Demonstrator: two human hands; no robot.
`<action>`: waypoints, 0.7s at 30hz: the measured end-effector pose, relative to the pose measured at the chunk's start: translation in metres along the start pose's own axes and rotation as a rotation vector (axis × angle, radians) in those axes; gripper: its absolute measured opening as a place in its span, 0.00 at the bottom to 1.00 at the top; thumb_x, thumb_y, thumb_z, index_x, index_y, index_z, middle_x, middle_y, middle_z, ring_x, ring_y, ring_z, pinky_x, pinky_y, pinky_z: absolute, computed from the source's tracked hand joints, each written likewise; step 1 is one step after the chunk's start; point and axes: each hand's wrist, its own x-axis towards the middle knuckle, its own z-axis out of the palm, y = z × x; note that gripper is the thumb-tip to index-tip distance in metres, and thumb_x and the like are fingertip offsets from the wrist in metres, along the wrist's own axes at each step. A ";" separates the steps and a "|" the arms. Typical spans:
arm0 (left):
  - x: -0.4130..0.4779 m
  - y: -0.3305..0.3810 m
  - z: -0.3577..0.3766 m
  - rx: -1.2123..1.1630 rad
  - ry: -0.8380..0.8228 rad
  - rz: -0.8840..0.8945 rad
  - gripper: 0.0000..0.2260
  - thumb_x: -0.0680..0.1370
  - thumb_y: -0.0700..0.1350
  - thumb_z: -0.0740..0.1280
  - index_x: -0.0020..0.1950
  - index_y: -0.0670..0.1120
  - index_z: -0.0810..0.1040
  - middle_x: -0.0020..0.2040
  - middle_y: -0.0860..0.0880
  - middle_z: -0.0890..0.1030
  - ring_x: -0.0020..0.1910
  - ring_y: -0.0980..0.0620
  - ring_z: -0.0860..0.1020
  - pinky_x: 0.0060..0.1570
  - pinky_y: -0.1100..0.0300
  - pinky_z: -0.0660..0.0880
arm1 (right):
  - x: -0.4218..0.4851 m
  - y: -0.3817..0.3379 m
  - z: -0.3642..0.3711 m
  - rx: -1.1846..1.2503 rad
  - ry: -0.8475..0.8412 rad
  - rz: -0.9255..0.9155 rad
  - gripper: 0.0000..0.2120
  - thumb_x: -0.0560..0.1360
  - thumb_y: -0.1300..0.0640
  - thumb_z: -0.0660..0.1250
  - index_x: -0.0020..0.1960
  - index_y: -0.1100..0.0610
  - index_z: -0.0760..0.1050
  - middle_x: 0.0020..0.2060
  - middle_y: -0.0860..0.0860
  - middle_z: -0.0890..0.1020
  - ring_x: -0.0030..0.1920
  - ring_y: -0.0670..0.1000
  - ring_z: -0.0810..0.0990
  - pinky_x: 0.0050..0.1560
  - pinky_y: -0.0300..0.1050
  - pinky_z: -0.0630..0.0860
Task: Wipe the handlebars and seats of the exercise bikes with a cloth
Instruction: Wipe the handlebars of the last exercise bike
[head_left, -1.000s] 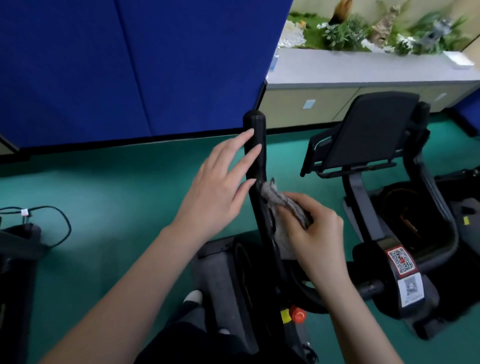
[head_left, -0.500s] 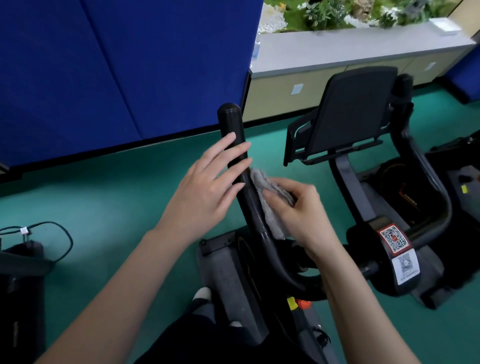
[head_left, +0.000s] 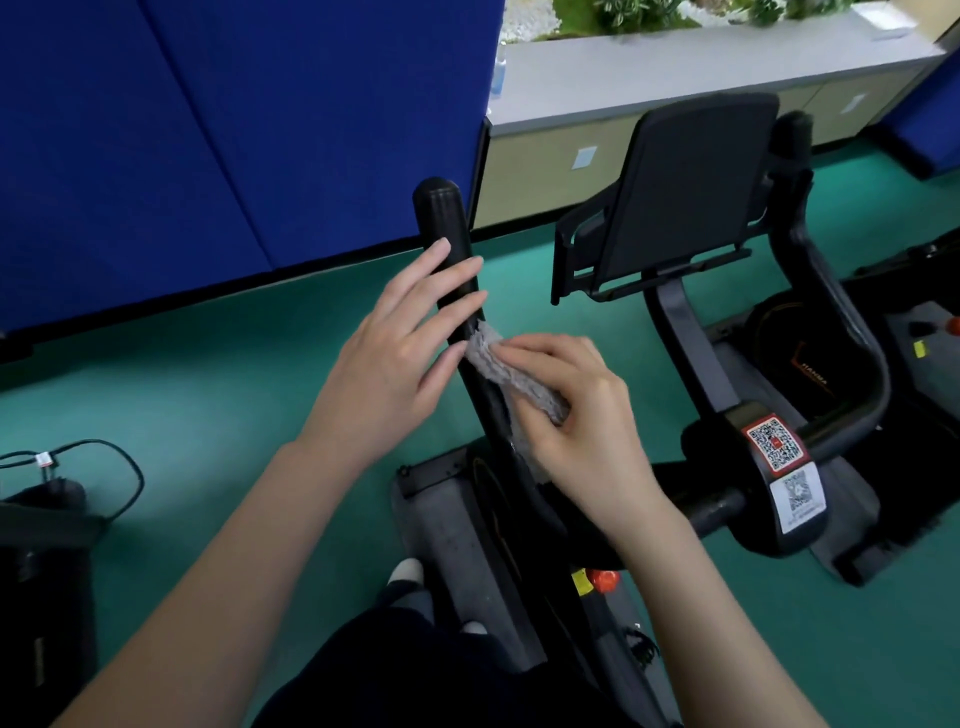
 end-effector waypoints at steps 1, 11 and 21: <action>0.000 0.000 0.000 0.009 -0.002 -0.001 0.16 0.80 0.42 0.63 0.67 0.41 0.72 0.73 0.49 0.66 0.76 0.51 0.56 0.72 0.65 0.53 | -0.004 0.001 -0.001 -0.024 -0.027 -0.036 0.18 0.70 0.72 0.67 0.57 0.60 0.81 0.53 0.52 0.80 0.55 0.51 0.76 0.59 0.32 0.68; -0.005 0.005 -0.001 0.082 -0.042 0.021 0.16 0.81 0.46 0.60 0.67 0.42 0.73 0.74 0.49 0.66 0.76 0.48 0.55 0.67 0.51 0.64 | -0.029 0.009 -0.026 -0.033 -0.052 -0.134 0.19 0.67 0.76 0.69 0.54 0.61 0.82 0.51 0.50 0.83 0.54 0.52 0.78 0.58 0.35 0.71; -0.022 0.010 -0.001 0.085 -0.204 0.071 0.21 0.81 0.53 0.55 0.71 0.45 0.68 0.73 0.51 0.66 0.77 0.52 0.53 0.71 0.53 0.56 | -0.064 0.014 -0.030 -0.028 -0.048 -0.027 0.18 0.66 0.75 0.70 0.53 0.59 0.82 0.47 0.47 0.83 0.49 0.46 0.78 0.53 0.31 0.70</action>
